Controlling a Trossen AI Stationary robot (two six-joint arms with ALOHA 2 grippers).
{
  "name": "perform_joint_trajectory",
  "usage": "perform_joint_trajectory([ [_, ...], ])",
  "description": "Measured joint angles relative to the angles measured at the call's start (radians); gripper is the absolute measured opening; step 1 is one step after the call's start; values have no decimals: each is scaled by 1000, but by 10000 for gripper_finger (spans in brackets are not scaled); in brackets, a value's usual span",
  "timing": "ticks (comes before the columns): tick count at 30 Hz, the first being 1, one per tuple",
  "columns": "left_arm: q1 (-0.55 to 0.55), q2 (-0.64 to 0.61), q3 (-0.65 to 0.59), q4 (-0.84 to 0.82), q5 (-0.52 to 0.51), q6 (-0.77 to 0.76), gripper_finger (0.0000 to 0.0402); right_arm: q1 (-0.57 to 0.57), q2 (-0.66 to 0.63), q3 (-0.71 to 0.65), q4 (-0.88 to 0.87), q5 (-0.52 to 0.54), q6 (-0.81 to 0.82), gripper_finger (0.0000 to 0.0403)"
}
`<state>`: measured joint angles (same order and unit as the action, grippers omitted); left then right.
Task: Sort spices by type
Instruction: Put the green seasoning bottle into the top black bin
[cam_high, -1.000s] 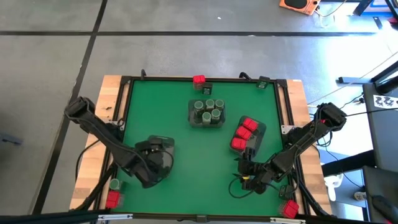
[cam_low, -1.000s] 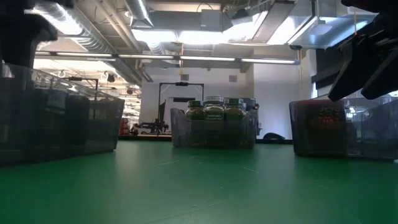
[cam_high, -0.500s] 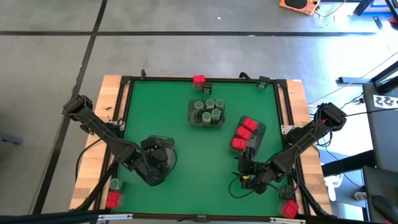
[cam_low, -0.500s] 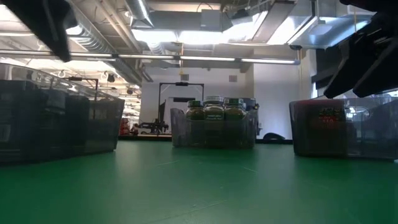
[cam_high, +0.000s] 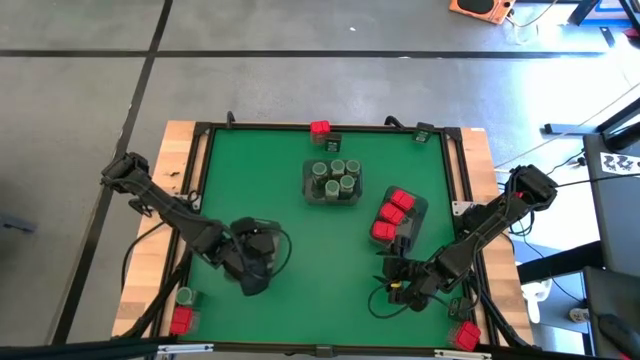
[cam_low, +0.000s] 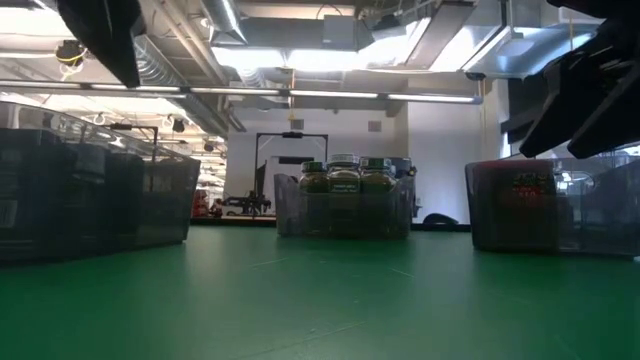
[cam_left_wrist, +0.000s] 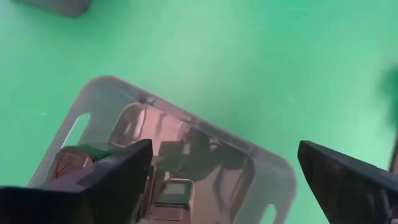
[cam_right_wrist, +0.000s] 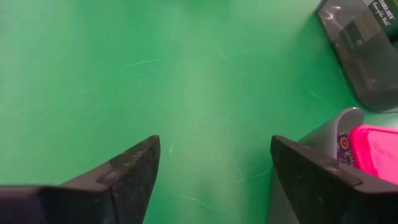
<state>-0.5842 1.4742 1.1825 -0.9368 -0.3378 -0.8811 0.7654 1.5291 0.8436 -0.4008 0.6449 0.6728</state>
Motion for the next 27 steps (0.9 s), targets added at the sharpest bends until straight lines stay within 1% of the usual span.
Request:
perform_joint_trajectory([
  [3, -16, 0, 1, 10, 11, -11, 391, 0, 0, 0, -1, 8, 0, 305],
  [8, -15, 0, 1, 10, 44, -111, 389, 0, 0, 0, -1, 22, 0, 305],
  [10, -5, 0, 1, 2, 108, -136, 389, 0, 0, 0, -1, 36, 0, 305],
  [14, -7, -2, 1, -59, 270, -245, 389, 0, 0, 0, 0, 63, -1, 305],
  [16, -29, -2, 1, -89, 331, -296, 389, 0, 0, 0, 5, 80, -1, 305],
  [19, -77, -2, 1, -129, 376, -368, 389, 0, 0, 0, 7, 102, -3, 305],
  [27, -240, -2, 1, -179, 431, -527, 388, 0, 0, 0, 8, 155, -29, 305],
])
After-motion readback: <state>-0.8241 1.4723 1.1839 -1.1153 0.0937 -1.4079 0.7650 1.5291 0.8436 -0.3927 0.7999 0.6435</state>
